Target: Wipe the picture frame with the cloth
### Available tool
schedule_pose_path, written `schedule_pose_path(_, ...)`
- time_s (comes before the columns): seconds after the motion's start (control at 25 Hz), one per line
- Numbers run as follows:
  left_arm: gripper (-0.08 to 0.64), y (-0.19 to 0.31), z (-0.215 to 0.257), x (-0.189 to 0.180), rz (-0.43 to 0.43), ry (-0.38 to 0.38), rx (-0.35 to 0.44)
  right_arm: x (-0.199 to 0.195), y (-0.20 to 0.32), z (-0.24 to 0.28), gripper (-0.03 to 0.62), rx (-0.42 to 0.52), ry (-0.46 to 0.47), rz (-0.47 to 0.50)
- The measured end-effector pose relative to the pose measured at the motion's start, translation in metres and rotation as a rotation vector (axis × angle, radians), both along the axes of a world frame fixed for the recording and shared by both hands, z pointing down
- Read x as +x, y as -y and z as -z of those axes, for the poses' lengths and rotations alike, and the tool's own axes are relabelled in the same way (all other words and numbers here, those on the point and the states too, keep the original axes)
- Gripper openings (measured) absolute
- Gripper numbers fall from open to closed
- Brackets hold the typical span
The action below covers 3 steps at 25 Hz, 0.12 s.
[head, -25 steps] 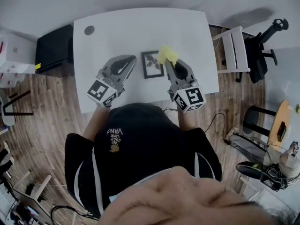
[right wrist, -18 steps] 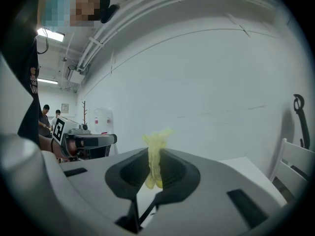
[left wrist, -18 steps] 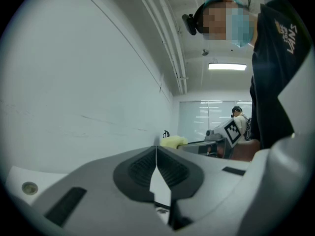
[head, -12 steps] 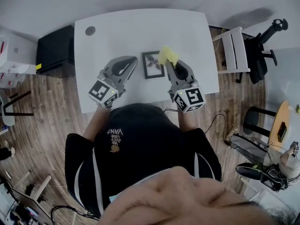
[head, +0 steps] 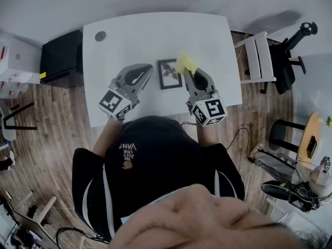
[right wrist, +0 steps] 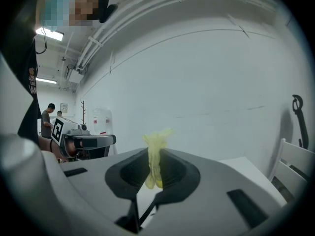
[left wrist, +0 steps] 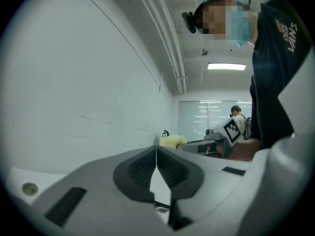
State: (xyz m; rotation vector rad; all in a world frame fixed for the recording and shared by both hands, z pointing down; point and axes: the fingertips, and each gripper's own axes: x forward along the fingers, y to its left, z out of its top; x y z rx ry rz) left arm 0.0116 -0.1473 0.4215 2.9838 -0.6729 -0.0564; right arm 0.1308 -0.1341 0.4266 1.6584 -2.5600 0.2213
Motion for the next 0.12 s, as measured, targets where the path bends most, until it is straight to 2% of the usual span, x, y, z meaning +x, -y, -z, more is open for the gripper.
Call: schedule_pose_path(0.12,0.015,0.0011,0.0008,0.0005,-0.006,0.001,0.005,0.0010,0.0006,0.0005,0.043,0.000,0.004,-0.004)
